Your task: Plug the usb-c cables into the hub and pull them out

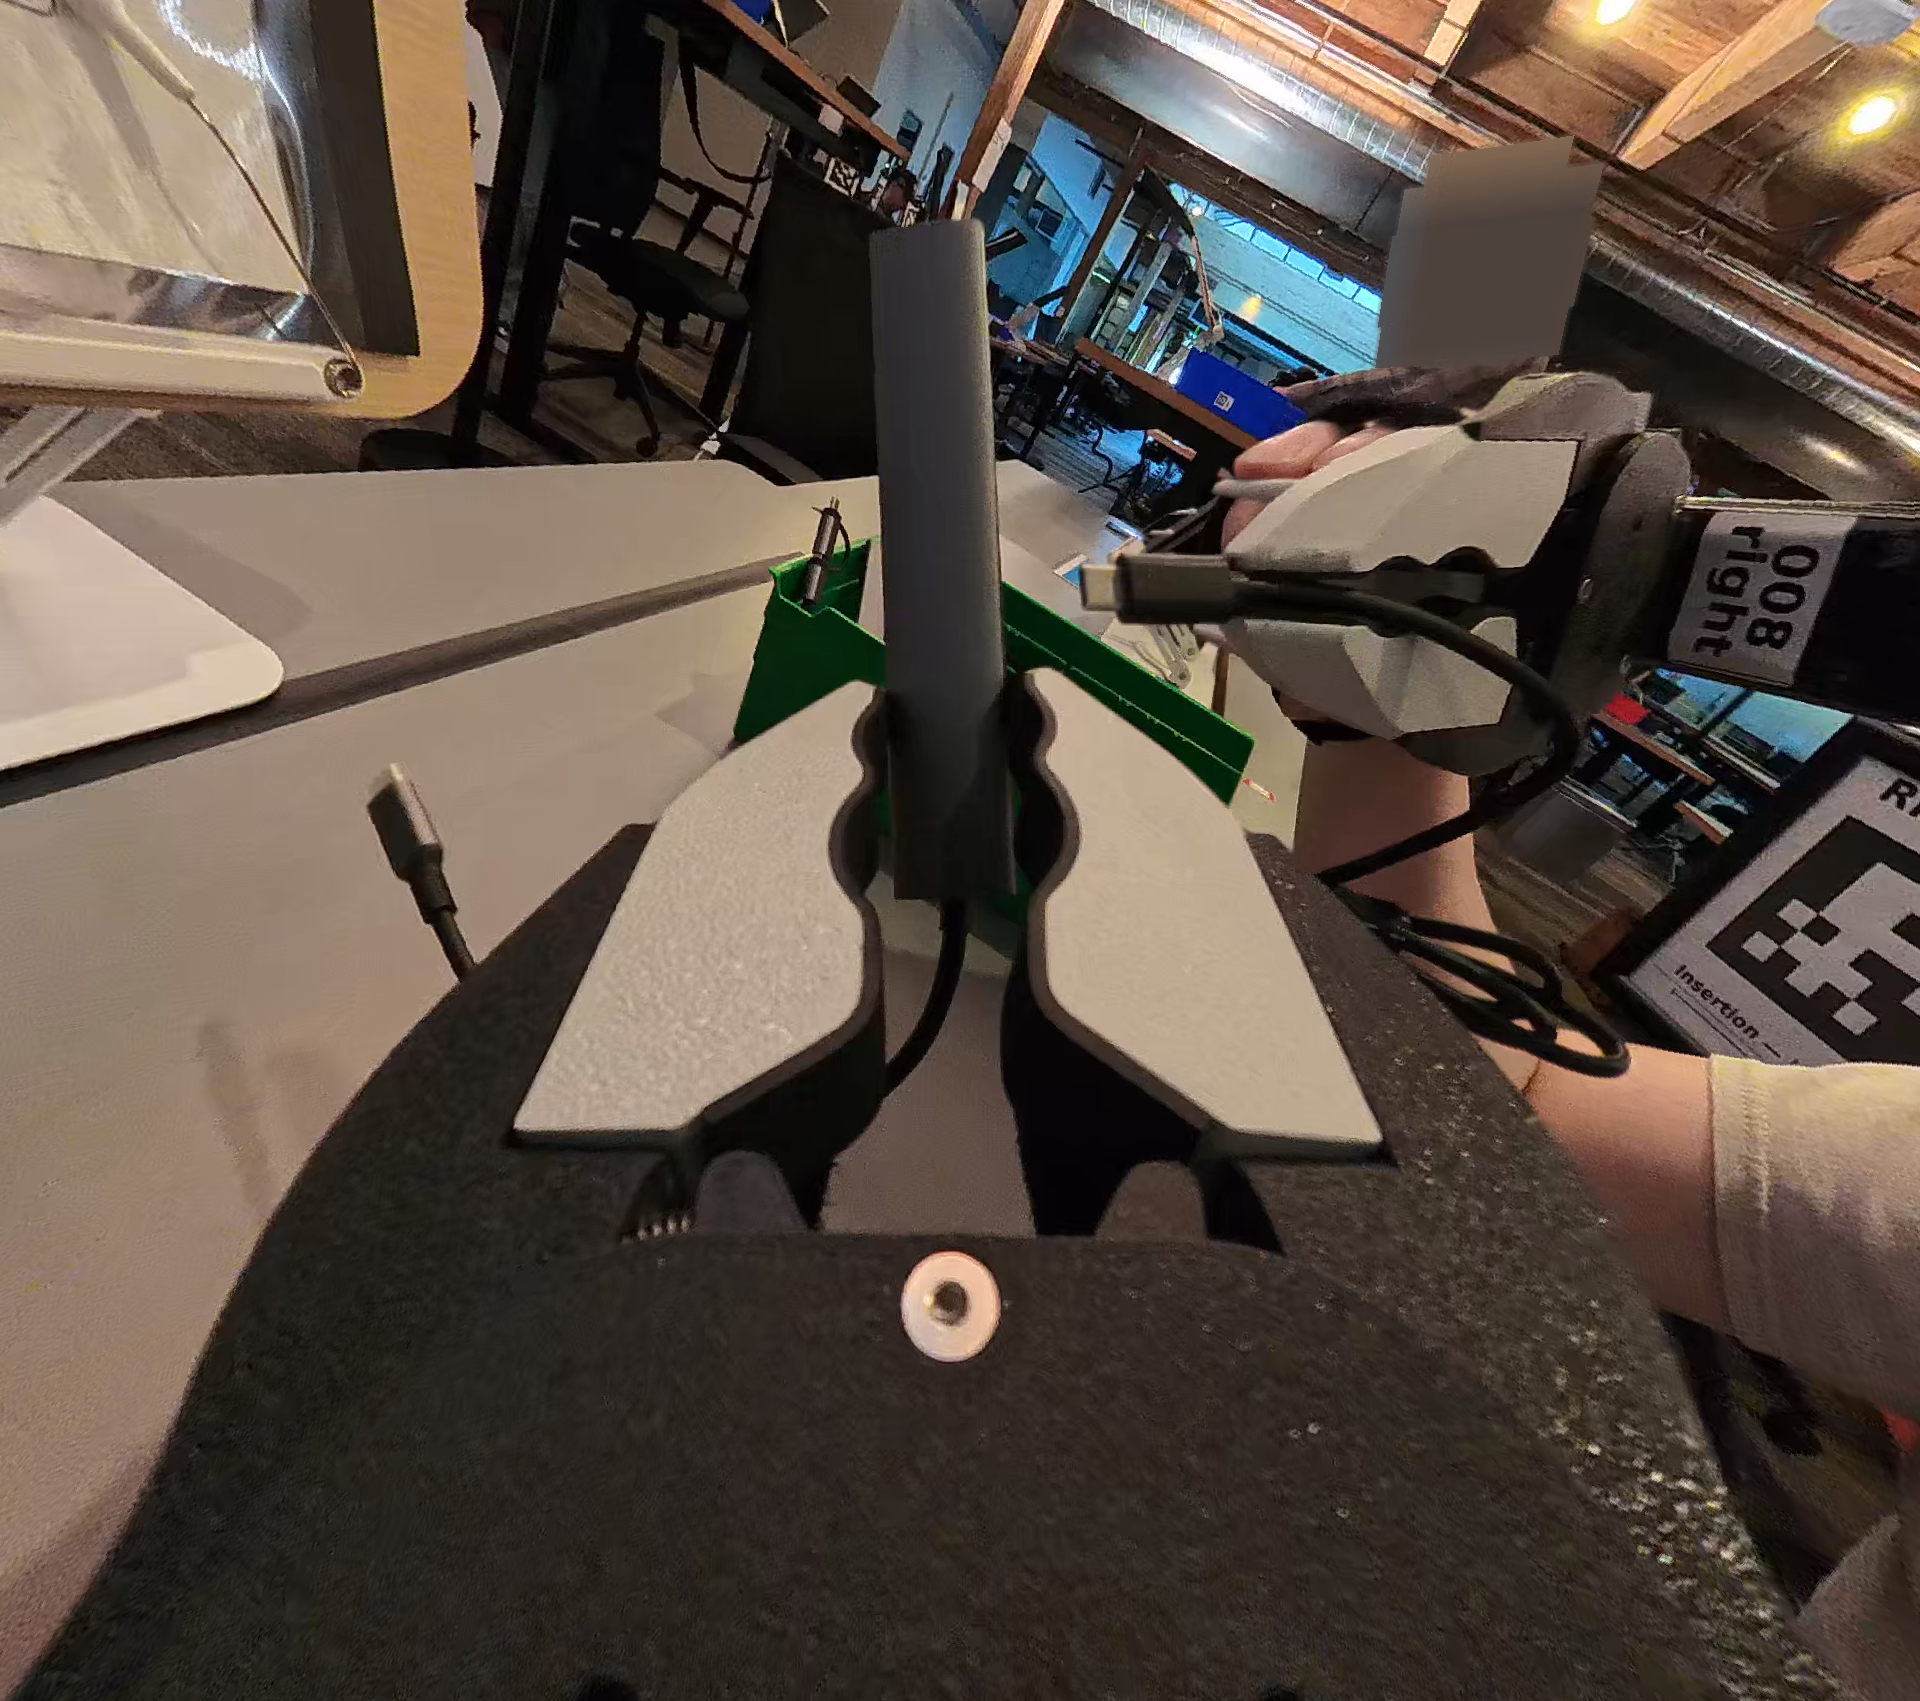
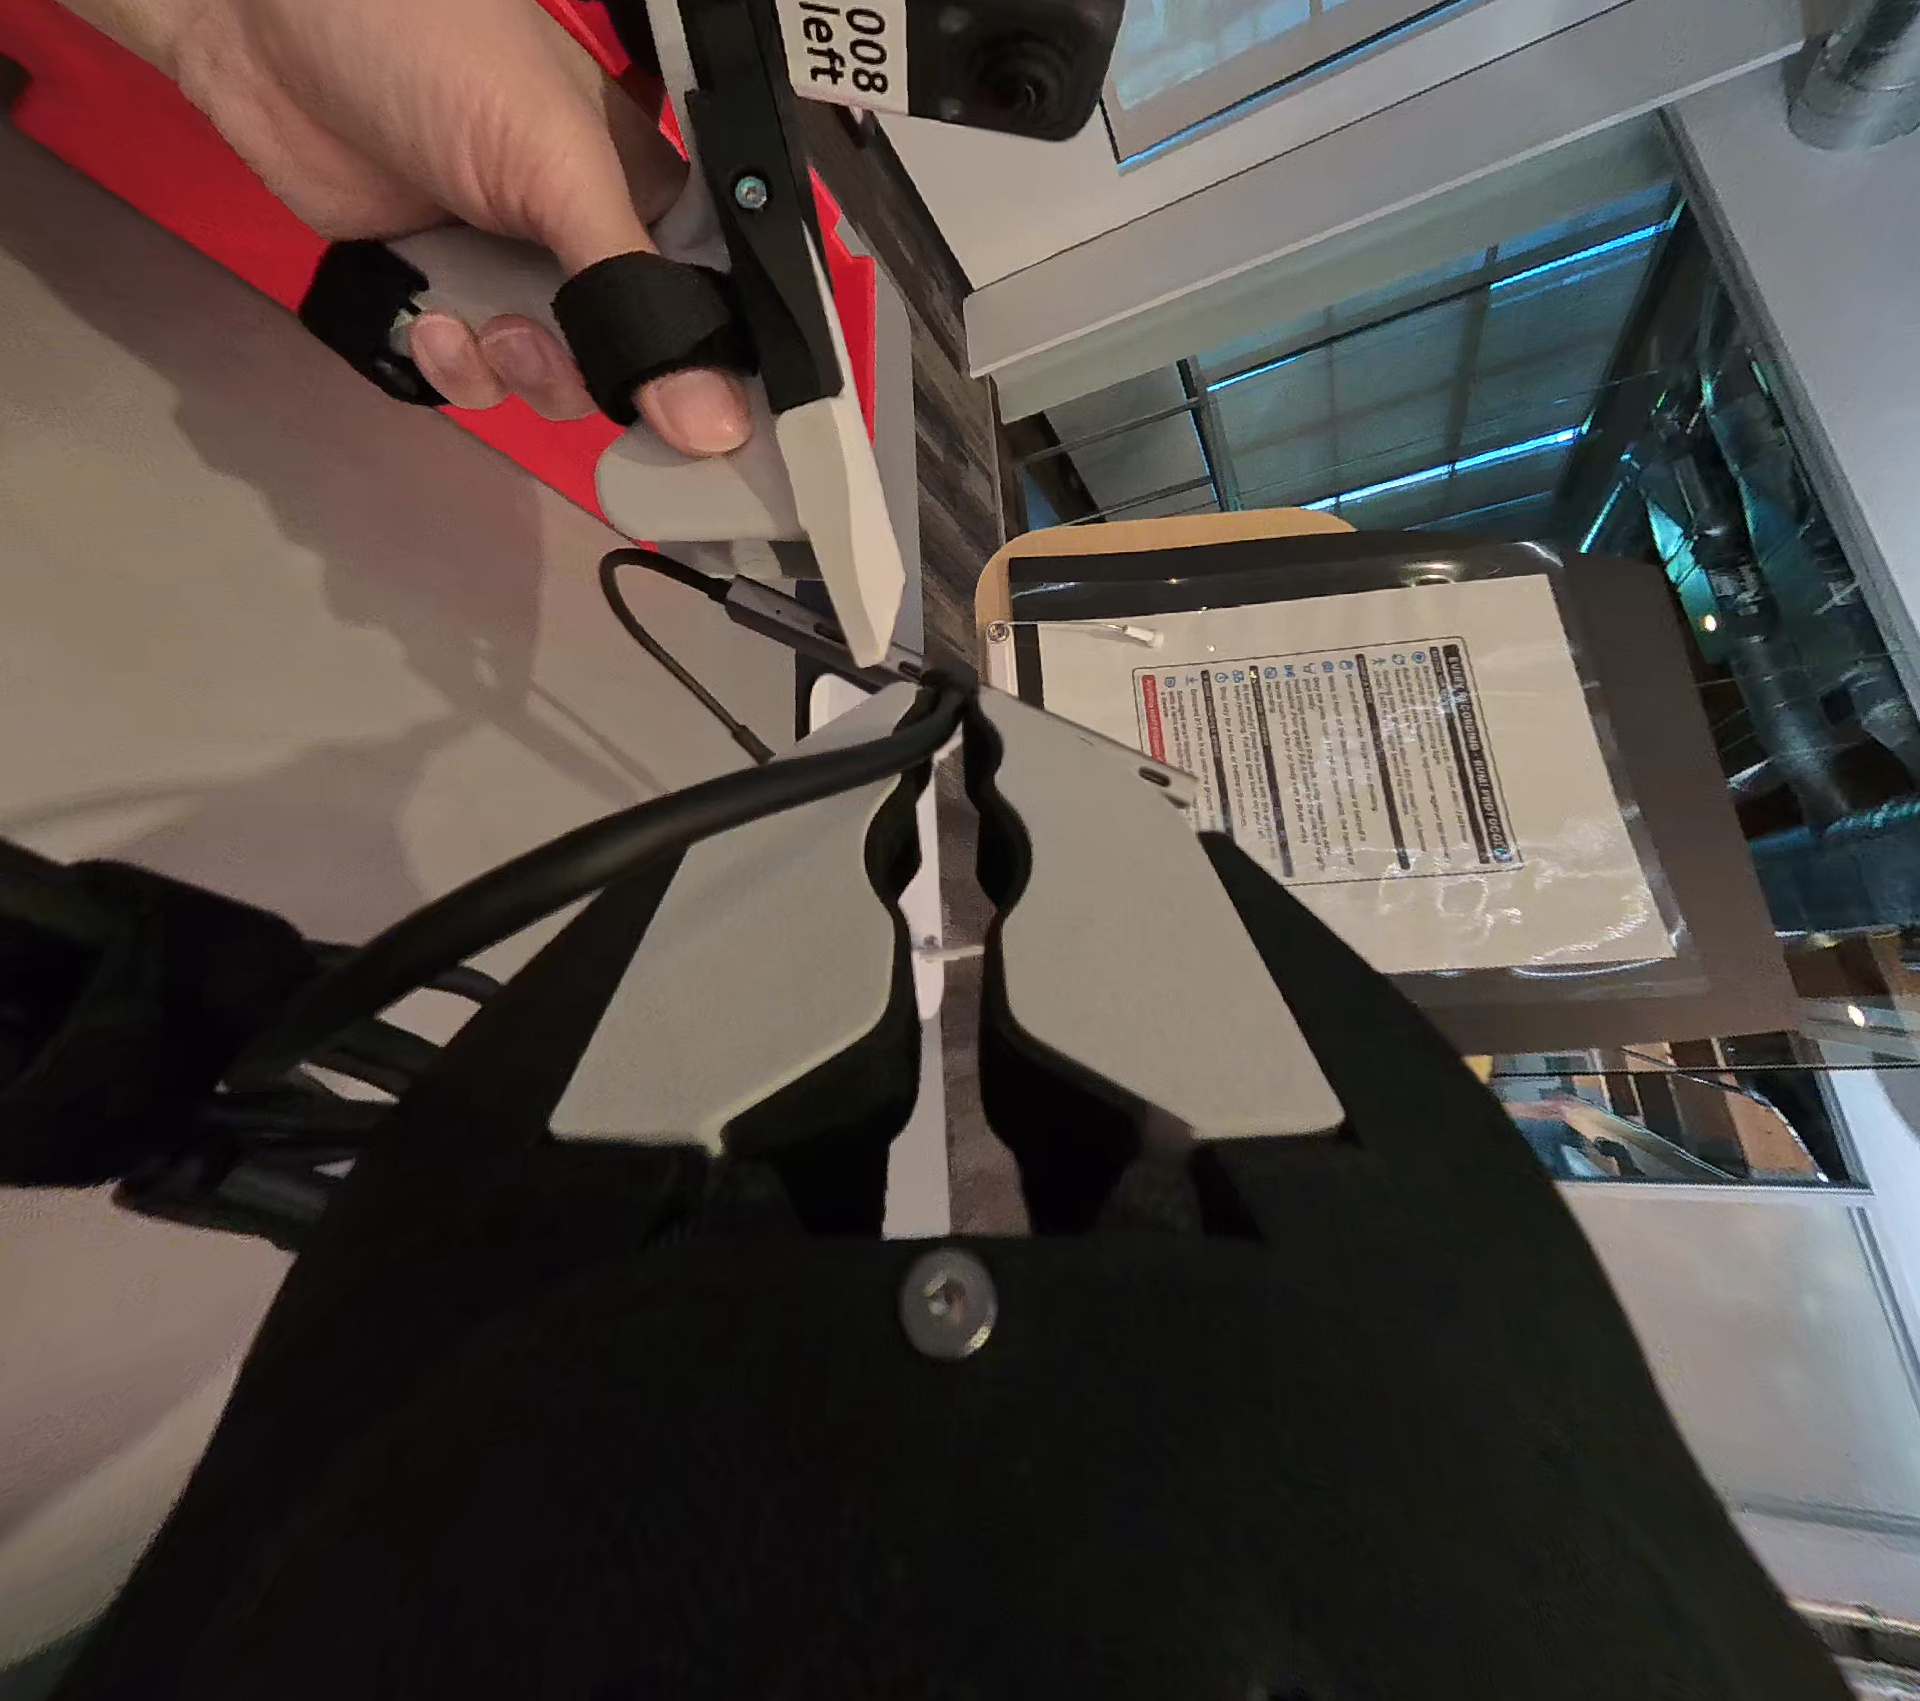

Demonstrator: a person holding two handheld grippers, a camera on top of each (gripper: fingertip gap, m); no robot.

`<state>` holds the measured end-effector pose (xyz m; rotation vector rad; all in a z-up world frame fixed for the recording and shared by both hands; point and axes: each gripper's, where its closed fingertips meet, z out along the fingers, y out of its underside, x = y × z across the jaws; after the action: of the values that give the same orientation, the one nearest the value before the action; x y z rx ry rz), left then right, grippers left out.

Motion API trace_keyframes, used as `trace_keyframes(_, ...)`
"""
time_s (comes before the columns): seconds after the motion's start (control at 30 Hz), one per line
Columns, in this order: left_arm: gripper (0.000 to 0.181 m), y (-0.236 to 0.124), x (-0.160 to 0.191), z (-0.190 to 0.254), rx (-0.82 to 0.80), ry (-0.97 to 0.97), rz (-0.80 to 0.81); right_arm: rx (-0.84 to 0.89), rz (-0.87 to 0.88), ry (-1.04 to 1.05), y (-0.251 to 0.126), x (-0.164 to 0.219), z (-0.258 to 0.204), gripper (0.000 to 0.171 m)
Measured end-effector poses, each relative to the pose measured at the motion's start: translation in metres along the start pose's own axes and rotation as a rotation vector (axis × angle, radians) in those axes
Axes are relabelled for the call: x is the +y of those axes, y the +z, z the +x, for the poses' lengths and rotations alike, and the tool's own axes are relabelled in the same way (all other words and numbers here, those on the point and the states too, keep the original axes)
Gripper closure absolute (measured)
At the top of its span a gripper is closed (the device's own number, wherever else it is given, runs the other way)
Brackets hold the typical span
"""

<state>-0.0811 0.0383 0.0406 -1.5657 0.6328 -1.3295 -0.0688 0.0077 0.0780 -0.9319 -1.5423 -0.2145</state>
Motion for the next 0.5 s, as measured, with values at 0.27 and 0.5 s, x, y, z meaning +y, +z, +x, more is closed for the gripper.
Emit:
trace_keyframes(0.27, 0.160, -0.0006, -0.0069, 0.0050, -0.004, 0.032, 0.044, 0.002, 0.028, 0.053, 0.0033, -0.0036, 0.0016, 0.165)
trace_keyframes(0.5, 0.160, 0.0008, -0.0058, 0.0077, -0.013, 0.060, 0.030, -0.011, -0.006, 0.027, 0.0064, 0.0003, -0.0021, 0.165)
